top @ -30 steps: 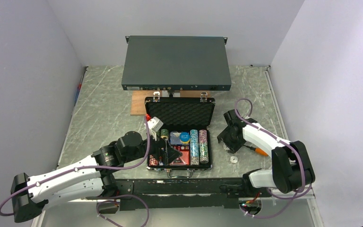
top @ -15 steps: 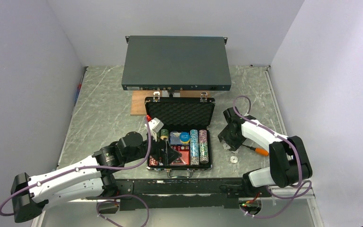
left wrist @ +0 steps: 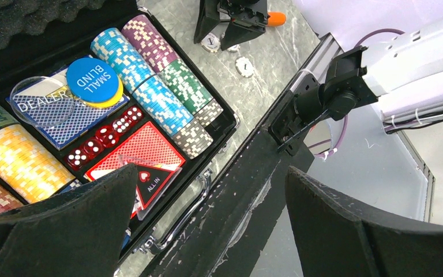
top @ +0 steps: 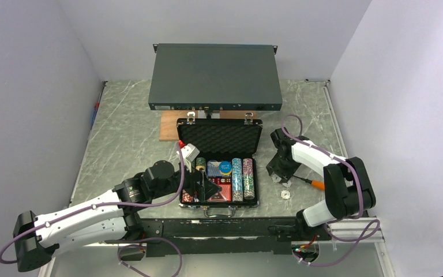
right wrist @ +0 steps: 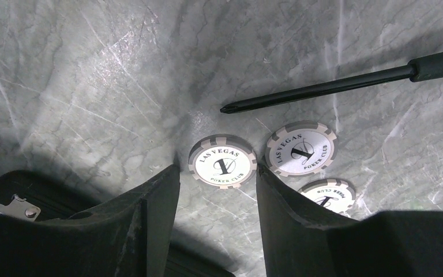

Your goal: Pack up texas hold em set

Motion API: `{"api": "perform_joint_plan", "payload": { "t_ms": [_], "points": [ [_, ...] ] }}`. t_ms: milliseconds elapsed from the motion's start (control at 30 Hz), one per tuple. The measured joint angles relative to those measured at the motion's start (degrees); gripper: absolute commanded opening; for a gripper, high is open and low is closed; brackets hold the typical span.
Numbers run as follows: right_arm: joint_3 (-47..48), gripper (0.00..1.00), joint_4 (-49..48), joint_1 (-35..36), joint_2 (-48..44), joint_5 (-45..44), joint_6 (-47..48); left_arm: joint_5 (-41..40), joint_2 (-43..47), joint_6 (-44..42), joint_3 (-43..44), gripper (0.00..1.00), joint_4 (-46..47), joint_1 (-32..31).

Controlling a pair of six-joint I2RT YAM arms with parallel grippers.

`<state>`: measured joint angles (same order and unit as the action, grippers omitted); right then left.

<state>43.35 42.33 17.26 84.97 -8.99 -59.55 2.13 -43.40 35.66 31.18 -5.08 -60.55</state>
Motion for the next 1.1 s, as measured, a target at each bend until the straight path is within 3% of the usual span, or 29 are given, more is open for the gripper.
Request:
{"api": "perform_joint_plan", "payload": {
  "t_ms": [400, 833, 1100],
  "points": [
    [1.68, 0.59, 0.72, -0.2, 1.22, -0.5, 2.62, 0.02, -1.31, 0.0, 0.0, 0.99, 0.02, 0.0],
    [0.61, 0.35, -1.36, -0.2, 0.85, -0.98, 4.11, 0.61, -3.23, 0.0, 0.07, 0.99, 0.02, 0.13],
    [0.28, 0.28, -1.62, -0.2, -0.15, -0.98, 4.35, 0.61, -3.82, -0.04, 0.81, 0.99, -0.07, 0.26]
  ]
}}
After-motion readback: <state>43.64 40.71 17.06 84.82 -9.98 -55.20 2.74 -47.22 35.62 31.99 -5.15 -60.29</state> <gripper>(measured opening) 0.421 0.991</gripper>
